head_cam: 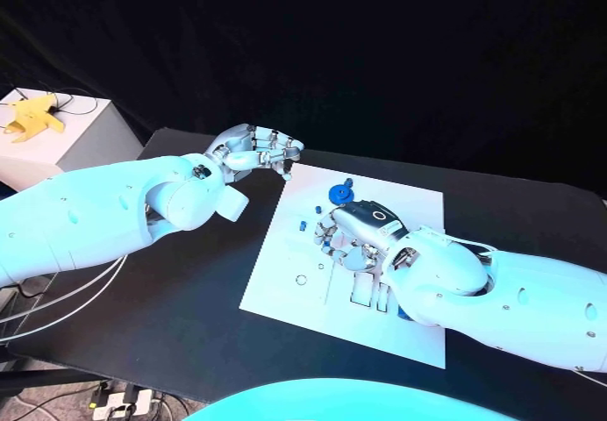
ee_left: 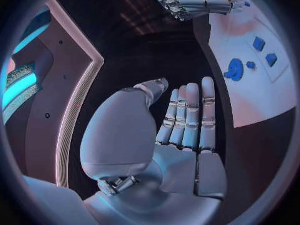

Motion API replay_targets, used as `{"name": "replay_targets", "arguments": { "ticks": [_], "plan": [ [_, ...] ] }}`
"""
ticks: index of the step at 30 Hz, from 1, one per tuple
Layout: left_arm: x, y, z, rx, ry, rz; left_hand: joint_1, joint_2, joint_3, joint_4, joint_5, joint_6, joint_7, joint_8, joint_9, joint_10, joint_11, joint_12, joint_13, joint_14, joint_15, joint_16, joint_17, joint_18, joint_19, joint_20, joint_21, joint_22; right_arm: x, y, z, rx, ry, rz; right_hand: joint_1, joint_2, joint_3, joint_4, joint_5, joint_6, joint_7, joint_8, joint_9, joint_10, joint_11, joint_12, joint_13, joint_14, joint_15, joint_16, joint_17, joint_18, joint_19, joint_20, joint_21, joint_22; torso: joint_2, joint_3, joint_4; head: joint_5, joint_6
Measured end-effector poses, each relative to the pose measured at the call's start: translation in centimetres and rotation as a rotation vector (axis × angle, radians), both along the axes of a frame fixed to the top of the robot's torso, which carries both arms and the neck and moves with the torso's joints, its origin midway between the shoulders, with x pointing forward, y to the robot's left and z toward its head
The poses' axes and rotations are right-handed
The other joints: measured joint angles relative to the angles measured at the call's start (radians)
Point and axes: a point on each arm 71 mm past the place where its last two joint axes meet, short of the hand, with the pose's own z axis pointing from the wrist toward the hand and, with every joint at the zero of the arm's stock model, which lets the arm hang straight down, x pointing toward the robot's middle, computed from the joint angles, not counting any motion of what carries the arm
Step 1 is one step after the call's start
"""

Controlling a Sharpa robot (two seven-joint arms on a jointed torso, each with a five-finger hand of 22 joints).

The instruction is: Assemble the parts on the task board

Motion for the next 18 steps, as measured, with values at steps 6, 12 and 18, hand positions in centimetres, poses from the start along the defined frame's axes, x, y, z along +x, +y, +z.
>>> {"name": "replay_targets", "arguments": {
  "ticks": [6, 12, 18],
  "plan": [
    [0.0, -0.2, 0.0, 0.000, 0.000, -0.001, 0.000, 0.000, 0.000, 0.000, 0.000, 0.000, 0.000, -0.004, 0.000, 0.000, 0.000, 0.000, 0.000, 0.000, 0.000, 0.000, 0.000, 0.000, 0.004, -0.004, 0.000, 0.000, 0.0, 0.0, -0.4, 0.001, 0.004, 0.000, 0.000, 0.000, 0.005, -0.005, 0.000, 0.000, 0.000, 0.000, 0.000, 0.001, 0.001, -0.003, 0.000, 0.000, 0.000, 0.000, 0.000, 0.000, 0.000, 0.000, -0.005, 0.000, 0.000, 0.0005, -0.0018, 0.036, -0.015],
    [0.0, -0.4, 0.0, -0.001, 0.000, -0.004, 0.000, 0.000, 0.000, 0.000, 0.000, 0.000, 0.000, -0.004, 0.000, 0.000, 0.000, 0.000, 0.000, 0.000, 0.000, 0.000, 0.000, 0.000, 0.004, -0.004, 0.000, 0.000, -0.1, 0.0, -0.9, 0.005, 0.007, -0.003, 0.000, 0.000, 0.005, -0.005, 0.000, 0.000, 0.000, 0.000, 0.000, 0.003, 0.003, -0.003, 0.000, 0.000, 0.000, 0.000, 0.000, 0.000, 0.000, 0.000, -0.005, 0.000, 0.000, 0.0018, -0.0032, 0.059, -0.026],
    [0.1, -0.5, 0.0, 0.000, 0.000, -0.005, 0.000, 0.000, 0.000, 0.000, 0.000, 0.000, 0.000, -0.004, 0.000, 0.000, 0.000, 0.000, 0.000, 0.000, 0.000, 0.000, 0.000, 0.000, 0.004, -0.004, 0.000, 0.000, -0.2, -0.2, -1.2, 0.006, 0.007, -0.006, 0.000, 0.000, 0.005, -0.008, 0.000, 0.000, 0.000, 0.000, 0.000, 0.003, 0.003, -0.002, 0.000, 0.000, 0.000, 0.000, -0.002, 0.000, 0.000, 0.000, -0.005, 0.000, 0.001, 0.0017, -0.0032, 0.077, -0.037]
  ]
}}
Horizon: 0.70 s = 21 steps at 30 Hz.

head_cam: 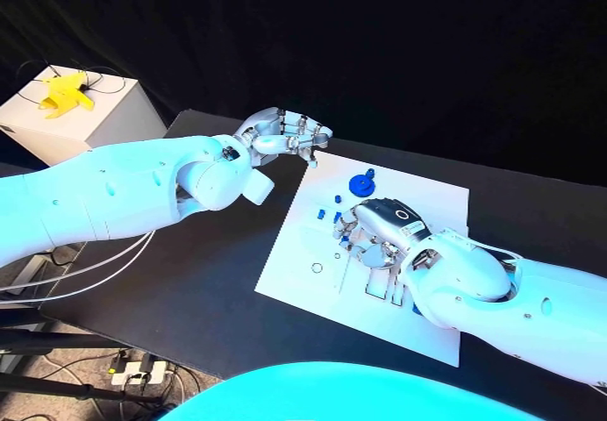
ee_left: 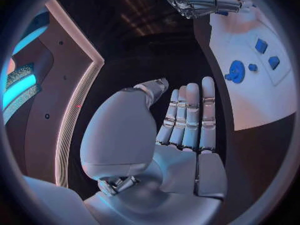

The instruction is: Assemble the parts on the task board

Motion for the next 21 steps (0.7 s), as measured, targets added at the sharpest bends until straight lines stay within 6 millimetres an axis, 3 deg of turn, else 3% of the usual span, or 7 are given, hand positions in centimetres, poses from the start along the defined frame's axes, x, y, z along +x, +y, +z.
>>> {"name": "replay_targets", "arguments": {
  "ticks": [10, 21],
  "plan": [
    [0.0, -0.1, 0.0, 0.002, -0.001, -0.001, 0.000, 0.000, 0.000, 0.000, 0.000, 0.000, 0.000, 0.000, -0.001, 0.004, 0.004, -0.004, -0.001, 0.000, 0.000, 0.000, 0.000, 0.000, 0.000, 0.000, 0.000, 0.000, -0.1, -0.1, -0.5, -0.001, 0.002, -0.002, -0.002, 0.002, 0.000, 0.000, -0.002, 0.000, 0.000, 0.000, 0.000, 0.000, 0.000, 0.001, 0.000, 0.000, 0.000, 0.000, 0.000, 0.000, 0.000, 0.000, 0.000, 0.000, 0.000, 0.0006, 0.0003, 0.015, -0.010],
    [0.1, -0.2, 0.0, 0.002, -0.001, -0.003, 0.000, 0.000, 0.000, 0.000, 0.000, 0.000, 0.000, 0.000, -0.001, 0.004, 0.004, -0.004, -0.001, 0.000, 0.000, 0.000, 0.000, 0.000, 0.000, 0.000, 0.000, 0.000, -0.2, 0.0, -1.1, -0.004, 0.006, 0.000, -0.004, 0.004, 0.000, 0.000, -0.005, 0.000, 0.000, 0.000, 0.000, -0.001, -0.001, 0.001, 0.000, 0.000, 0.000, 0.000, 0.000, 0.000, 0.000, 0.000, 0.000, 0.000, 0.000, 0.0005, 0.0008, 0.020, -0.012]
  ]
}}
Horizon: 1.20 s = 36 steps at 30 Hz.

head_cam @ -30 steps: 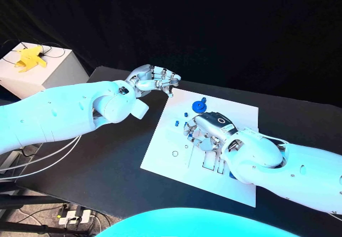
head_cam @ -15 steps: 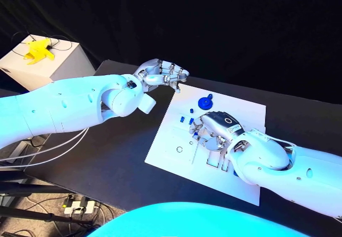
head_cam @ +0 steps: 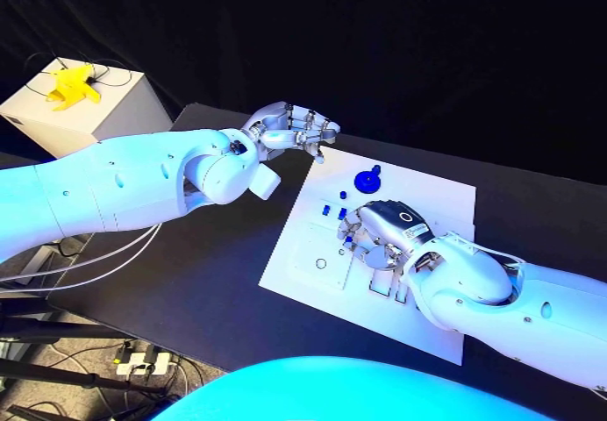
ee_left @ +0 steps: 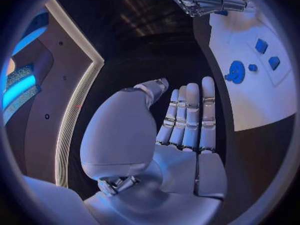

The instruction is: Assemble the parts on the task board

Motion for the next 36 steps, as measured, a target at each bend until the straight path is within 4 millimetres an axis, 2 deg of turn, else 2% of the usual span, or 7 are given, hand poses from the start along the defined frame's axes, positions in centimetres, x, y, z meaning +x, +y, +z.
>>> {"name": "replay_targets", "arguments": {
  "ticks": [36],
  "plan": [
    [0.0, 0.1, 0.0, 0.004, 0.002, 0.001, 0.000, 0.000, -0.005, 0.000, 0.000, 0.004, 0.004, -0.004, 0.000, 0.000, 0.000, -0.004, -0.001, 0.000, 0.000, 0.000, -0.001, 0.000, 0.004, 0.004, -0.004, -0.002, -0.4, 0.3, -1.2, -0.006, 0.016, 0.008, 0.000, 0.000, 0.004, -0.007, -0.001, 0.000, 0.000, 0.000, 0.001, 0.000, 0.000, -0.005, 0.000, 0.000, 0.000, -0.004, -0.002, 0.000, 0.000, 0.000, -0.004, 0.001, -0.001, -0.0009, 0.0000, 0.002, 0.000]
  ]
}}
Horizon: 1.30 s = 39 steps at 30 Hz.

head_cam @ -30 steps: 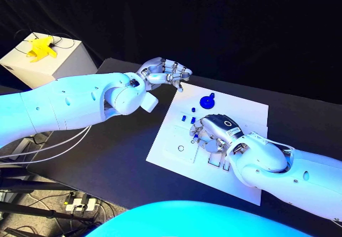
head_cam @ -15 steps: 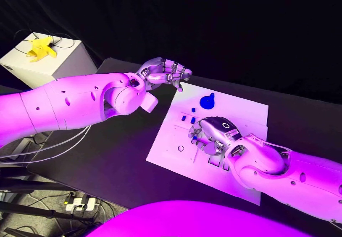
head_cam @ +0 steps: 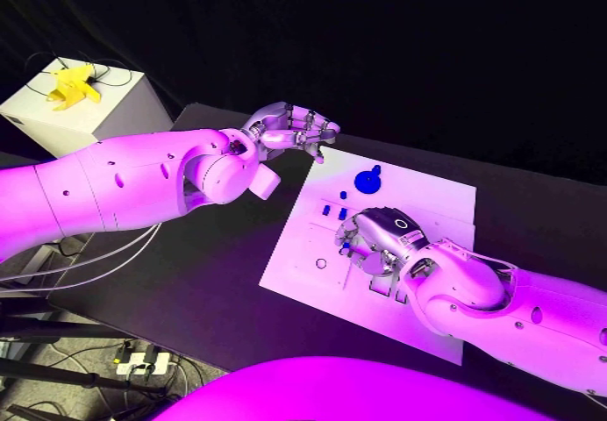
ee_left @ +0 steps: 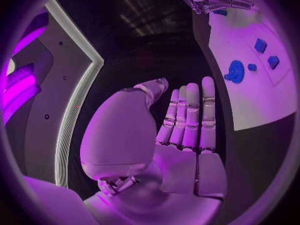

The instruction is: Assemble the parts on the task board

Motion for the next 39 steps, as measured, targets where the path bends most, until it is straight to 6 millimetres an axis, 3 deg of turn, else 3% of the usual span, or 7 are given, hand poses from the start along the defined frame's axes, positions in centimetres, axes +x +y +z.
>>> {"name": "replay_targets", "arguments": {
  "ticks": [39],
  "plan": [
    [-0.01, 0.09, -0.03, 0.005, 0.003, 0.001, 0.000, 0.000, -0.004, 0.004, 0.000, 0.000, 0.000, 0.000, 0.000, 0.000, 0.000, -0.005, 0.000, 0.000, 0.000, 0.000, 0.000, 0.000, 0.000, 0.000, -0.004, -0.001, 0.06, 0.35, -0.46, -0.013, 0.005, 0.007, -0.005, 0.004, 0.002, -0.003, 0.002, 0.000, 0.000, 0.000, 0.001, 0.000, 0.000, 0.000, 0.000, 0.000, 0.000, -0.004, -0.005, 0.000, 0.000, 0.000, -0.009, -0.001, 0.000, -0.0005, 0.0002, 0.003, 0.000]
  ]
}}
